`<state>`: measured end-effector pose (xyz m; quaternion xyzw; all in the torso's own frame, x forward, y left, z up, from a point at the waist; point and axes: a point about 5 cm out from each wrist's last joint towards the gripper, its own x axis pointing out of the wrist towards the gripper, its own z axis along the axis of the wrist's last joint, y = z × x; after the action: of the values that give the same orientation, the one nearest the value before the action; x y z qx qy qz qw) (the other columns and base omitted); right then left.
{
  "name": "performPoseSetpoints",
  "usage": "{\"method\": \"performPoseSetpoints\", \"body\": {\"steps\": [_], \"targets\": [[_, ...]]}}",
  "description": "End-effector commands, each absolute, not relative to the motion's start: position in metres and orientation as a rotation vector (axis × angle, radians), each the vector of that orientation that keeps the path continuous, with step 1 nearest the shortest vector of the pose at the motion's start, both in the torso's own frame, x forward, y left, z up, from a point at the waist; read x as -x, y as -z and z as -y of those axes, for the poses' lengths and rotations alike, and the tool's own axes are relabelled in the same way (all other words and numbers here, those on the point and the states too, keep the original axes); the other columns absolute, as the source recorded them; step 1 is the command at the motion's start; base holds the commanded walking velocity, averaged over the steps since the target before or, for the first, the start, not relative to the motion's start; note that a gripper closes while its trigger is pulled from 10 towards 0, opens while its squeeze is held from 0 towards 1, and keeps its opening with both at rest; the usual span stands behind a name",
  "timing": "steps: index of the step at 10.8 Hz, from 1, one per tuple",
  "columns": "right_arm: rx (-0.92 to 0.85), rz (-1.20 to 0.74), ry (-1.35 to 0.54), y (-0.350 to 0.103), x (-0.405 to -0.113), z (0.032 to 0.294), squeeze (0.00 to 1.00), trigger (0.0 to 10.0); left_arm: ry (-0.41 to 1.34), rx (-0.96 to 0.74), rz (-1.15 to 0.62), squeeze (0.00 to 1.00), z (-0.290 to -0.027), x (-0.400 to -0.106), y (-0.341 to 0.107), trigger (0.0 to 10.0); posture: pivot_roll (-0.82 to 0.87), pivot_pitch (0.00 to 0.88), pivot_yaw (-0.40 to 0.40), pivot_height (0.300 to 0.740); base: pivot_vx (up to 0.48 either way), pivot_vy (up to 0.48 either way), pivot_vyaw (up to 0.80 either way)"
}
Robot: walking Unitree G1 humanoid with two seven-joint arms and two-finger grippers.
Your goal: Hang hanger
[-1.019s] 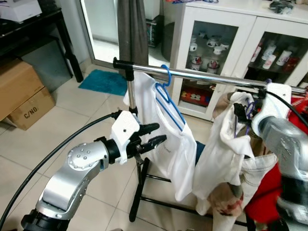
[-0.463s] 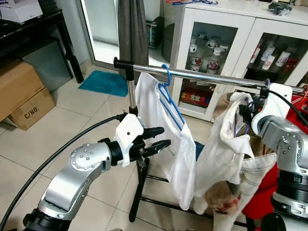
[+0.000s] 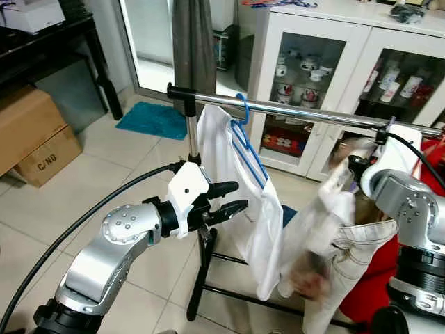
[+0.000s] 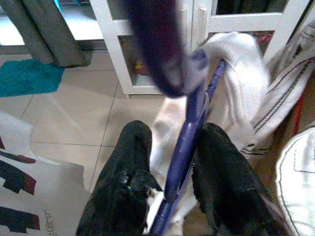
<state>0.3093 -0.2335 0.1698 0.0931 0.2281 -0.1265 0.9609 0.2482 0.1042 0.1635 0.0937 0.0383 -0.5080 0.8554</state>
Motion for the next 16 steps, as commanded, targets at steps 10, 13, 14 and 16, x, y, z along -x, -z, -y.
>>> {"method": "performPoseSetpoints", "body": {"steps": [10,13,14,16], "targets": [[-0.105,-0.435,0.215,-0.186,-0.283,0.235,1.00,10.0,1.079,-0.254,-0.111,0.14,-0.107,-0.237,-0.156,10.0,-0.05,0.000,-0.047,0.740,0.000,0.000,0.00],[-0.066,-0.436,0.220,-0.189,-0.274,0.242,1.00,10.0,1.079,-0.258,-0.110,0.14,-0.105,-0.236,-0.155,10.0,-0.05,0.000,-0.052,0.740,0.000,0.000,0.00],[-0.029,-0.414,0.192,-0.191,-0.276,0.237,1.00,10.0,1.079,-0.254,-0.104,0.14,-0.103,-0.237,-0.155,10.0,-0.06,0.000,-0.048,0.740,0.000,0.000,0.00],[0.012,-0.401,0.160,-0.189,-0.286,0.228,0.00,10.0,1.076,-0.259,-0.096,0.14,-0.102,-0.244,-0.155,10.0,-0.08,0.000,-0.028,0.740,0.000,0.000,0.00]]}}
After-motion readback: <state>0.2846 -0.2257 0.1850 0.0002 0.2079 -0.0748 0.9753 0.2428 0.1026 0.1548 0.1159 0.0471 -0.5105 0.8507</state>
